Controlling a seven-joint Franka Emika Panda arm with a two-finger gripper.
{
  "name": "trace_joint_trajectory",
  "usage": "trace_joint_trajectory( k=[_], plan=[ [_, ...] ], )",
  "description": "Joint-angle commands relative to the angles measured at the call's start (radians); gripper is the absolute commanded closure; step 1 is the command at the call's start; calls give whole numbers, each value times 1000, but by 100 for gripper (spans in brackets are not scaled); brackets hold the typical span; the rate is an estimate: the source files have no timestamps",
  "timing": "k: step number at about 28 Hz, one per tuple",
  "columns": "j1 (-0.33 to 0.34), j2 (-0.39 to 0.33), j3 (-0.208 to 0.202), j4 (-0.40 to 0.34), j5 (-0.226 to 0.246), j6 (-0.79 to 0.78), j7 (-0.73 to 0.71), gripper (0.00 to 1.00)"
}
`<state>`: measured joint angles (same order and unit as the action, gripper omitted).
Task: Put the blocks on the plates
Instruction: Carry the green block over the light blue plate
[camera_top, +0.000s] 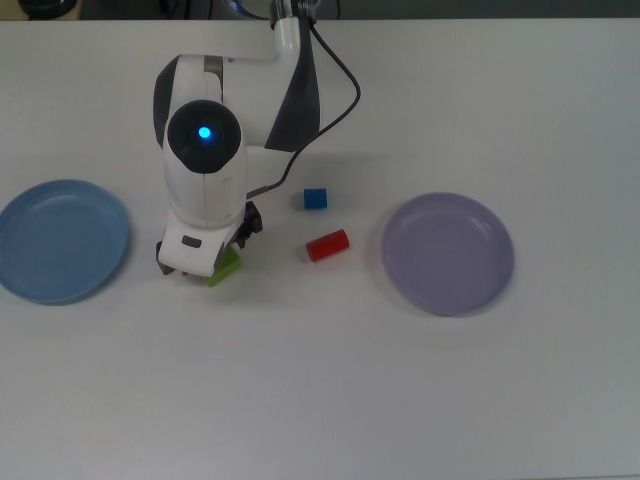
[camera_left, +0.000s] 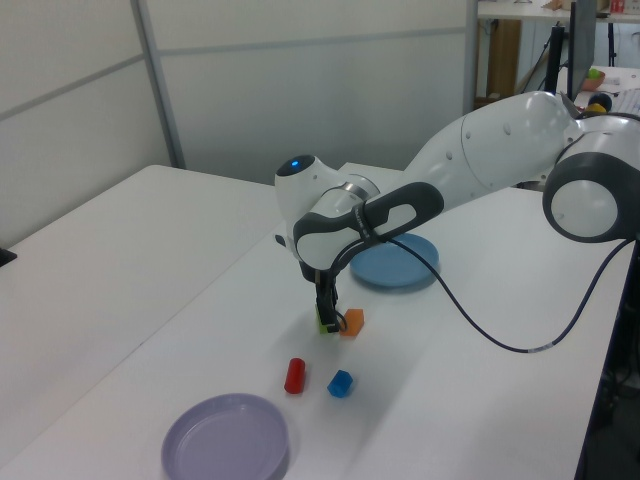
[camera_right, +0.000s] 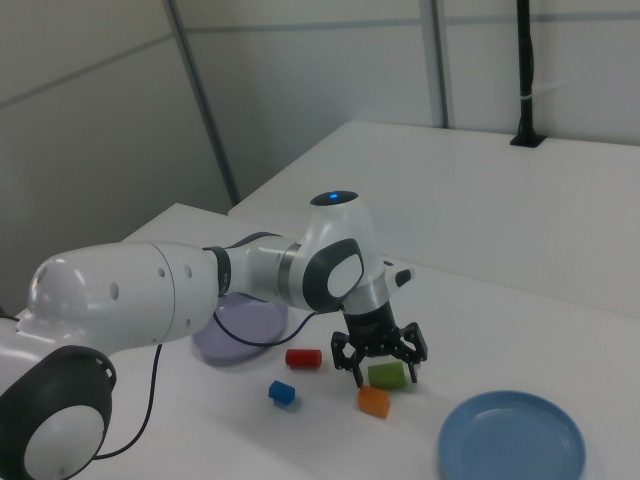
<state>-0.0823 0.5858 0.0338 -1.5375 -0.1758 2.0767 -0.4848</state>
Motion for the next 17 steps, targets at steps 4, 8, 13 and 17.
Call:
trace_joint_trajectory(
  k=[4, 8, 13, 17],
  plan=[
    [12, 6, -9, -6, -17, 45, 15, 36],
    [12, 5, -9, -6, -10, 43, 25, 78],
    [9, -3, -8, 2, -2, 37, 34, 91],
    [-4, -37, -8, 2, 30, 22, 41, 91]
  ],
)
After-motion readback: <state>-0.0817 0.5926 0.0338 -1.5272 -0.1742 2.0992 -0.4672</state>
